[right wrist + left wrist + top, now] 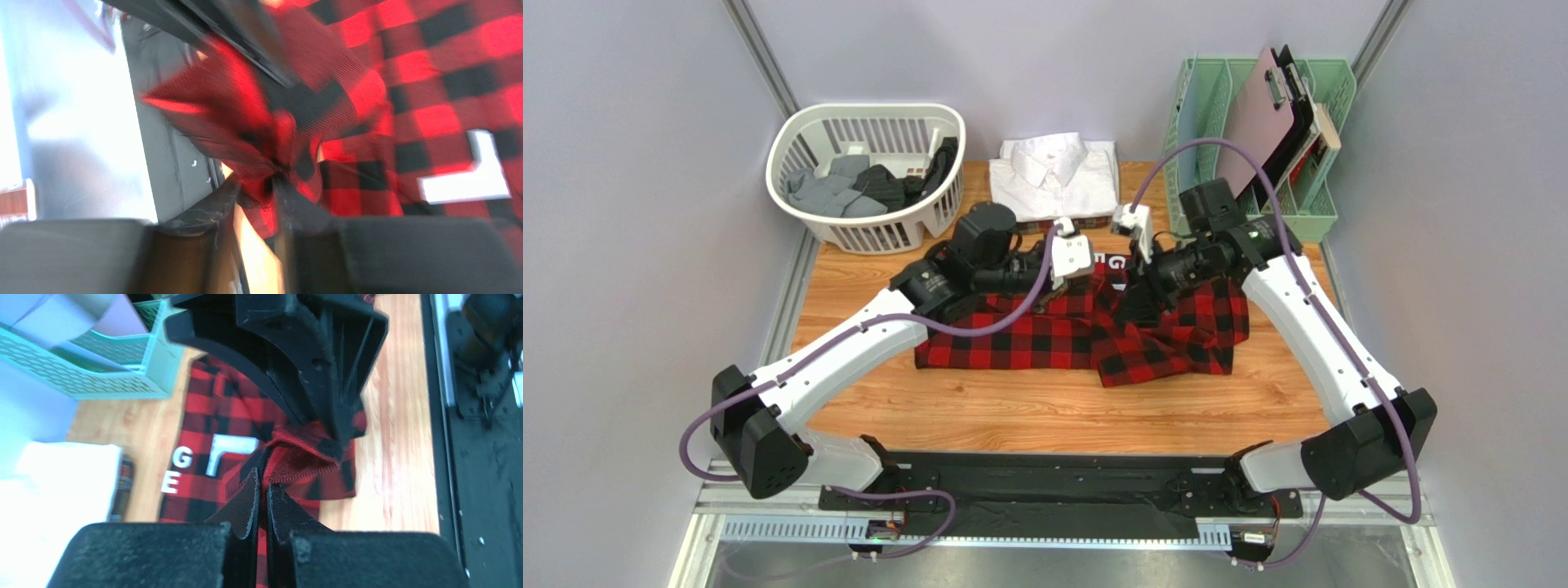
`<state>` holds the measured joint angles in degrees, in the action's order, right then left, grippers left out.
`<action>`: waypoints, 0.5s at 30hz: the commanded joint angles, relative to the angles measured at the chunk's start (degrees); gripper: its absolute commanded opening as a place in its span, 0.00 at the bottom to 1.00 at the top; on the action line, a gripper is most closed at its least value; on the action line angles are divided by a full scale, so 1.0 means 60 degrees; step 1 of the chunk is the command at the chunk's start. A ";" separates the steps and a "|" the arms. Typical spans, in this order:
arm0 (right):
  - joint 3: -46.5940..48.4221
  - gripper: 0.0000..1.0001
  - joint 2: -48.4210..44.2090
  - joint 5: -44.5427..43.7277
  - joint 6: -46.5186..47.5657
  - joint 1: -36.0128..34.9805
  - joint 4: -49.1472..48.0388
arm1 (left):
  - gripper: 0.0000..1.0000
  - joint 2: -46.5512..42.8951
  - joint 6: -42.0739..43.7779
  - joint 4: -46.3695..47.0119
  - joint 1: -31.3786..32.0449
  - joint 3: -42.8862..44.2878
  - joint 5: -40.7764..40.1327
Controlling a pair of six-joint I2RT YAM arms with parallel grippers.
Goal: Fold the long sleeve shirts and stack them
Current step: Fold the shirt
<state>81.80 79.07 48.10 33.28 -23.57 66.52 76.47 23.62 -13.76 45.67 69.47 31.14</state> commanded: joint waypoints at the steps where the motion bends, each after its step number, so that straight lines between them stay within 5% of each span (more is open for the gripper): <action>1: 0.0926 0.46 -0.0332 -0.0280 -0.1296 0.1623 -0.0817 | 0.00 0.0859 -0.0974 -0.0620 -0.0623 0.1777 -0.0616; 7: 0.1820 0.67 -0.0141 -0.0003 -0.2146 0.4595 -0.0921 | 0.00 0.3435 -0.0978 -0.0988 -0.1547 0.5233 -0.1934; 15: 0.0434 0.64 -0.0536 -0.0033 -0.1782 0.5613 -0.0643 | 0.00 0.6472 -0.0568 -0.0098 -0.2000 0.9440 -0.3109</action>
<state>89.47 78.39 47.35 22.57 10.26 62.13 110.48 19.49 -18.26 34.37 116.90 16.88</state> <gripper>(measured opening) 0.653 0.010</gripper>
